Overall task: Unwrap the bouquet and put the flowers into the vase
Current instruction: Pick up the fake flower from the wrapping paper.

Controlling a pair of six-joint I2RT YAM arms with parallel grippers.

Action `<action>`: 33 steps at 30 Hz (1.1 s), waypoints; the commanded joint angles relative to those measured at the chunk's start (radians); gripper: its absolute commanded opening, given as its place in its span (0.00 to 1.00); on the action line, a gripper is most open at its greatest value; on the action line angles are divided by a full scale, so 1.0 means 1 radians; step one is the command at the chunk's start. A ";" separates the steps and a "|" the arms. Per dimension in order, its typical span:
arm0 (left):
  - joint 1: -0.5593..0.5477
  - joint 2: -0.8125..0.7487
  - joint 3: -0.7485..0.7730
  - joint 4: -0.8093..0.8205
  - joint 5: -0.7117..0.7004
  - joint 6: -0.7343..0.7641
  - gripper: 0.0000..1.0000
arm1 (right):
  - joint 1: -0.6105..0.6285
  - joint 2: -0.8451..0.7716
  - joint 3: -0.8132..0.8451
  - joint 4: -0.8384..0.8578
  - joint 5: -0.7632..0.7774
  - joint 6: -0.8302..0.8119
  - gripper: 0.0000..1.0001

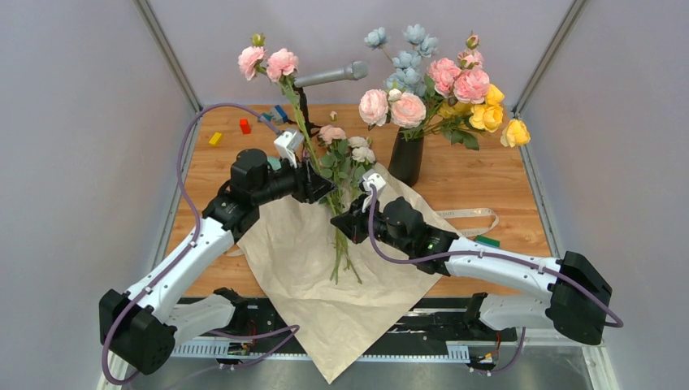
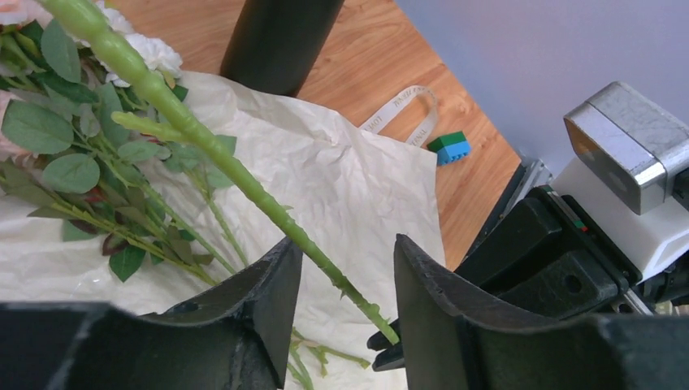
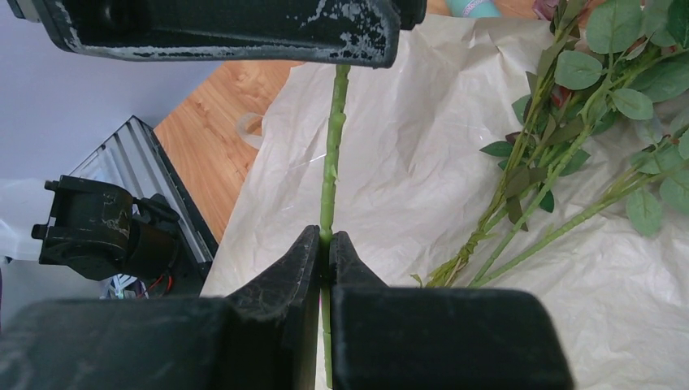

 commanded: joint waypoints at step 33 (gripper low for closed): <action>-0.009 -0.109 0.045 -0.037 0.164 0.177 0.00 | -0.131 -0.226 0.048 -0.141 -0.280 -0.107 0.69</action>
